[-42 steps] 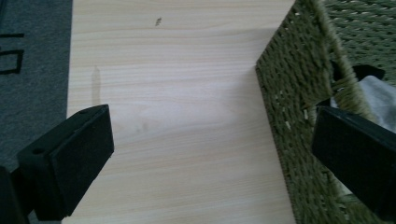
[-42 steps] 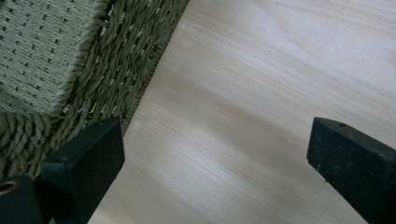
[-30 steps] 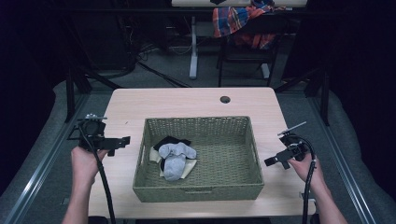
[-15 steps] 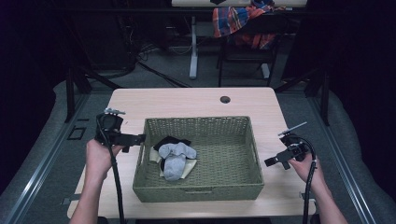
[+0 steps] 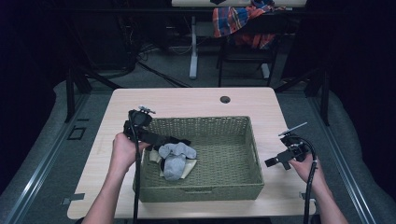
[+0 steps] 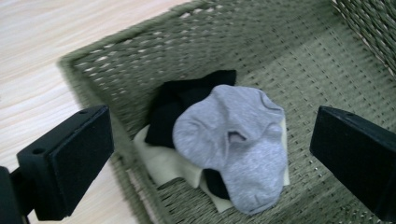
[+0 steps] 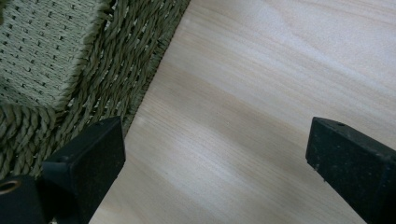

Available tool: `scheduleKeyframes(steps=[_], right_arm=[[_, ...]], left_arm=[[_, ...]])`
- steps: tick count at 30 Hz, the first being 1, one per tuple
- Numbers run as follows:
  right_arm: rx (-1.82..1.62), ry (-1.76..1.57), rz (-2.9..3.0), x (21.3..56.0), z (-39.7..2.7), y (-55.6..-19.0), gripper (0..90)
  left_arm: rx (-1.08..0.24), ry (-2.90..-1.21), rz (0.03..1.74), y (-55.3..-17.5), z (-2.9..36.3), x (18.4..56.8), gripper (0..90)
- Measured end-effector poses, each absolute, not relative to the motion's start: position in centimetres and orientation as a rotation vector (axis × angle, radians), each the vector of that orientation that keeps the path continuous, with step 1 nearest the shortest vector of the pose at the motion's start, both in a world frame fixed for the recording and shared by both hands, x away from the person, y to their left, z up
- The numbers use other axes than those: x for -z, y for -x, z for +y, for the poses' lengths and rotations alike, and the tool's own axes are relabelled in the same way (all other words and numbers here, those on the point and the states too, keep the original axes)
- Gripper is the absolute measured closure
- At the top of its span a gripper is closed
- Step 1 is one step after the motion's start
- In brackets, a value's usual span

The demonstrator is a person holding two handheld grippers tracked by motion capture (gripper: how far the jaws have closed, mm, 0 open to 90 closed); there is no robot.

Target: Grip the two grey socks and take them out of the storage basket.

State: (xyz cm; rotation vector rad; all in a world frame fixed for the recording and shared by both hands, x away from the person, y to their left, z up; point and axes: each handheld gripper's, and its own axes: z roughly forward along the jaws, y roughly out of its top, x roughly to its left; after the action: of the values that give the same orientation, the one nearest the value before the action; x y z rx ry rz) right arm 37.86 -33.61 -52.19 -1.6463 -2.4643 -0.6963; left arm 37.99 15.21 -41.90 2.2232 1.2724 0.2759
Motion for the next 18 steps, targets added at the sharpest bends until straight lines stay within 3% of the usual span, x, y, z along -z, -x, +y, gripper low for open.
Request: scheduleKeyframes(steps=[6,18], right_arm=[[0.69,1.65,-2.47,52.2,-33.7,-37.8,4.7],[0.689,1.636,-2.472,52.2,-33.7,-37.8,4.8]], left_arm=[[-0.231,-2.303,1.239,-38.4,13.5,43.2,1.4],[-0.137,-2.411,1.271,-39.8,11.4,46.2,24.7]])
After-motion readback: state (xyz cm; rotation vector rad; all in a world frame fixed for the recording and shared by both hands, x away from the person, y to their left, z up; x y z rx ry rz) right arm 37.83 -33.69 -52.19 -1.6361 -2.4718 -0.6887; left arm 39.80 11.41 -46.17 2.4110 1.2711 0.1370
